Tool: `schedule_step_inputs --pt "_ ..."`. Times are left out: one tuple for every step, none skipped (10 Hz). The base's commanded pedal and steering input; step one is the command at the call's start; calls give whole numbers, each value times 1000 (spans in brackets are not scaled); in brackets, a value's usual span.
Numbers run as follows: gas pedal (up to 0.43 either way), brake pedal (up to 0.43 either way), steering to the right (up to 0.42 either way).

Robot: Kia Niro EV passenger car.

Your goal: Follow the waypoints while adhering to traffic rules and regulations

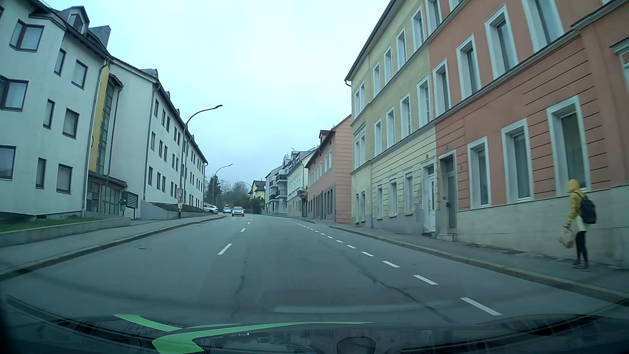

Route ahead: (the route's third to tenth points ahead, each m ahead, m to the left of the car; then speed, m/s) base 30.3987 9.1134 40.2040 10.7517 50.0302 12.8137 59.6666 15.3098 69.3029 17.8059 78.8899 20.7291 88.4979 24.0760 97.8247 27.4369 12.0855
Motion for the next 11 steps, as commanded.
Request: schedule_step_inputs --pt "339 0 -71" --pt "339 0 -64" --pt "339 0 -60" --pt "339 0 -56" --pt "339 0 -51" --pt "339 0 -47" --pt "339 0 -41" --pt "339 0 -34" --pt "339 0 -28" --pt "339 0 -24" --pt "339 0 -18"
